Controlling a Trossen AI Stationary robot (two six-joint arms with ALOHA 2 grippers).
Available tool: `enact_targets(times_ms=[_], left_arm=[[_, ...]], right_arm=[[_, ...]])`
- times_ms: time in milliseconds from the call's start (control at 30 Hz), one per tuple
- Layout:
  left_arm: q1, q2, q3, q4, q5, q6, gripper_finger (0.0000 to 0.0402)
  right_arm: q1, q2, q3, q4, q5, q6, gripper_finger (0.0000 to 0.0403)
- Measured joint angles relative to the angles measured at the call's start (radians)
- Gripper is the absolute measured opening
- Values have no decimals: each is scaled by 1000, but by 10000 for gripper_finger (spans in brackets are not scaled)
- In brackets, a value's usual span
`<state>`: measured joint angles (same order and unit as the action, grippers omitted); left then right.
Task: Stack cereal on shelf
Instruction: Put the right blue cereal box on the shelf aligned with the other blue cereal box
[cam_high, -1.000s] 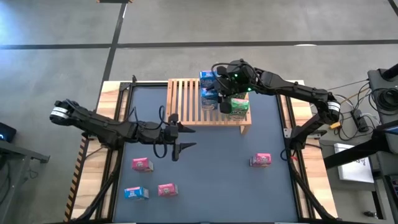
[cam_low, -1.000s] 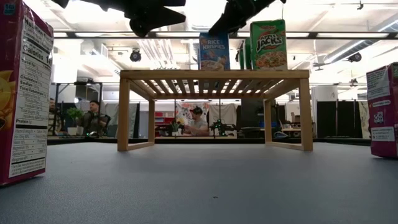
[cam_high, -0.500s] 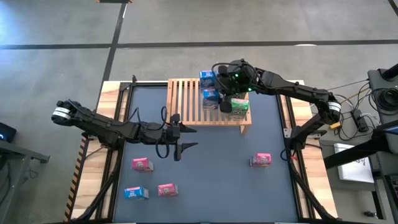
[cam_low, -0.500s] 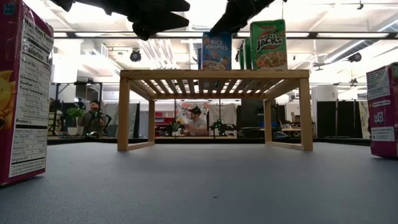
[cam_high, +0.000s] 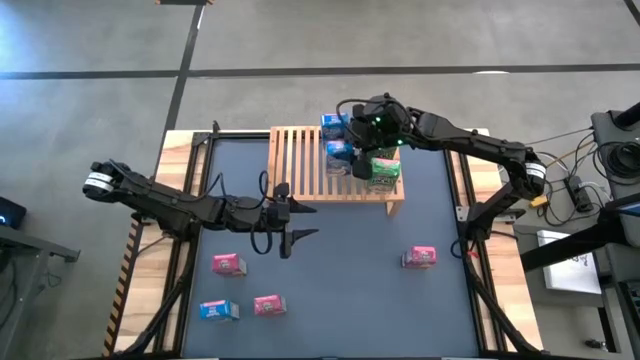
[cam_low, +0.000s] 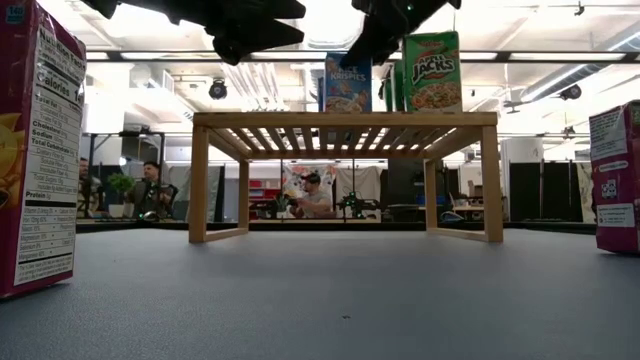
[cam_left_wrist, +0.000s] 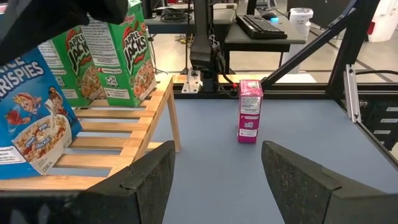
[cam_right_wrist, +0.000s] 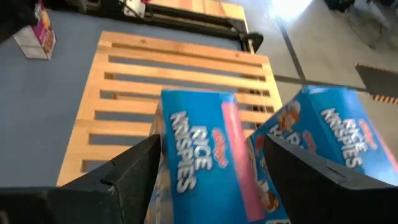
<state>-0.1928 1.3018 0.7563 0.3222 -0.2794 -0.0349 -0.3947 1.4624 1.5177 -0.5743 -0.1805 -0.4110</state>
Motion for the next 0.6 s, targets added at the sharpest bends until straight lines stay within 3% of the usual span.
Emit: enact_targets(times_ms=[433,600], left_arm=[[0,0,0,0,0,0,223],[1,0,0,0,0,0,223]], right_arm=[[-1,0,0,-12,-2,-32,190],[-1,0,0,6,-2,-38,177]])
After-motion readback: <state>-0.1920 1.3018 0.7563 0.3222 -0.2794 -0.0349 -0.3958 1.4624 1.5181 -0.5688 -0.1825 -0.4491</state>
